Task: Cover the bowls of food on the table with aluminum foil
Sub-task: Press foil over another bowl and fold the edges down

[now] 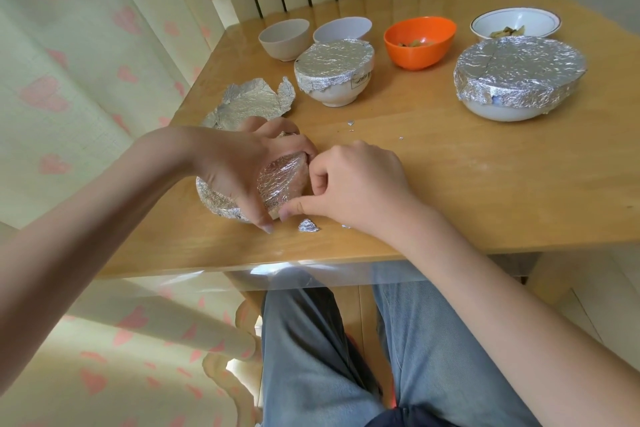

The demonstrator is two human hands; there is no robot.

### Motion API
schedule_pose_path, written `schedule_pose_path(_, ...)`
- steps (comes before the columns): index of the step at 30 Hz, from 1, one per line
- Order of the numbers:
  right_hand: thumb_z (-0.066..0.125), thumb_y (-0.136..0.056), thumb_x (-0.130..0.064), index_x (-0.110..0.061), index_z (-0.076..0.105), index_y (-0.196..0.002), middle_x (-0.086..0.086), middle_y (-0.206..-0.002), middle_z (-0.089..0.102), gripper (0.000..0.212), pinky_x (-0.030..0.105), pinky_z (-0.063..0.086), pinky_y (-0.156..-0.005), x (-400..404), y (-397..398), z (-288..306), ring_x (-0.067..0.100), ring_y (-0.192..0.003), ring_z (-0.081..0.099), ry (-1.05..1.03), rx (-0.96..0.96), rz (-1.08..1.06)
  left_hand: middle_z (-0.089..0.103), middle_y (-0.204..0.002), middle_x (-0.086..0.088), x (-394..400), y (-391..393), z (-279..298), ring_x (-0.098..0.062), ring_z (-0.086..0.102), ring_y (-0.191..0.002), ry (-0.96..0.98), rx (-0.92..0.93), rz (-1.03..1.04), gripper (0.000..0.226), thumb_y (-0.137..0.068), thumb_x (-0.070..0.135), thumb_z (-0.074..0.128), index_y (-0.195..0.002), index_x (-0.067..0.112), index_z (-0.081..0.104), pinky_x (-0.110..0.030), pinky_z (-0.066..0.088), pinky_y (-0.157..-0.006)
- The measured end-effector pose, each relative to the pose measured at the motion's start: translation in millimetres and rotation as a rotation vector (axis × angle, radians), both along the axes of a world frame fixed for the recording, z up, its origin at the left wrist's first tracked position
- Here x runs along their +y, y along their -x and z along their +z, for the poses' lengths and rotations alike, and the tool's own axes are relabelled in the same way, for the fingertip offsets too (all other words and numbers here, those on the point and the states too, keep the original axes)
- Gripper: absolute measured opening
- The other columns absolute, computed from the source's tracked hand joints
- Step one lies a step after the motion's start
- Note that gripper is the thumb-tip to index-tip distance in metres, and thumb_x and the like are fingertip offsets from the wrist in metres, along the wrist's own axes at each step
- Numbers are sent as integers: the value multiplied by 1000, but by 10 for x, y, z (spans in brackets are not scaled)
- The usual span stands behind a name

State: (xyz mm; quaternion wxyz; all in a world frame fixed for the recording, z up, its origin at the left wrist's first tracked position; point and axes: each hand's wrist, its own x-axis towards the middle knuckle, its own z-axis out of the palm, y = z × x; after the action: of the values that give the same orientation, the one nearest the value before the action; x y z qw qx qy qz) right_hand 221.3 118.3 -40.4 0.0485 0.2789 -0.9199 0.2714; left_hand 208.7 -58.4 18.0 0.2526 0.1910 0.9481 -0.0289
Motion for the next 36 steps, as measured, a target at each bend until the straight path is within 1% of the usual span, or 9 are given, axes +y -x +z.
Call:
schedule_pose_path(10,74,-57,-69,-22,55,-60,-12,-61,56,50,27,42,-62,24,171,55,8,-70,54,-78,-112,45,8,-139,28,10,-27,29,-4,4,-135,36,-19,18,97,-50,54,90,-101,79,10,-40,28,-111)
schedule_pose_path(14,72,-81,-33,-22,61,-76,-9,-71,60,17,34,52,-59,189,169,-143,10,-63,59,212,-276,23,-23,-155,29,-108,-58,46,-9,-26,-144,27,-26,40,129,-41,75,79,-131,75,-13,-57,-3,-116)
schedule_pose_path(17,53,-95,-23,-20,65,-94,-4,-92,66,12,43,56,-76,96,202,-211,18,-86,66,600,-334,-104,-19,-158,26,-249,-189,23,1,-26,-143,-298,141,164,110,-54,96,48,-142,64,-11,-51,-13,-118)
schedule_pose_path(20,42,-101,-30,-10,63,-118,-2,-111,66,34,29,45,-93,-136,210,-44,7,-101,57,724,-427,-95,31,-157,12,-376,-332,-314,5,23,-142,-852,651,517,74,-84,74,34,-148,36,36,-18,14,-116)
schedule_pose_path(22,38,-101,-35,-7,60,-122,0,-116,65,41,31,43,-88,-349,220,55,11,-106,57,788,-534,-113,56,-139,4,-375,-380,-577,0,47,-128,-1199,864,846,62,-86,65,34,-128,27,58,-21,28,-114)
schedule_pose_path(24,36,-100,-42,-12,61,-121,-5,-95,58,44,28,41,-74,-533,236,79,16,-102,58,828,-667,-149,60,-134,-3,-290,-380,-717,-8,55,-122,-1468,799,1122,59,-92,59,31,-126,19,59,-33,36,-112)
schedule_pose_path(26,35,-98,-49,-15,62,-120,-1,-123,50,48,24,38,-69,-651,246,46,10,-99,55,856,-798,-165,63,-129,-9,-169,-375,-781,-19,60,-118,-1635,642,1279,59,-102,51,27,-131,9,56,-40,42,-108)
schedule_pose_path(29,37,-86,-66,-21,59,-126,5,-118,64,64,37,47,-92,-729,257,-33,21,-105,59,917,-889,-207,74,-98,-10,-44,-392,-771,-32,67,-104,-1832,550,1345,55,-100,53,32,-108,11,67,-45,48,-101)
schedule_pose_path(36,29,-60,-87,-26,58,-126,6,-116,66,94,48,47,-96,-761,237,-48,26,-105,63,956,-905,-228,73,-68,-1,-13,-374,-778,-19,68,-70,-1866,587,1376,51,-100,51,31,-89,13,63,-35,50,-80)
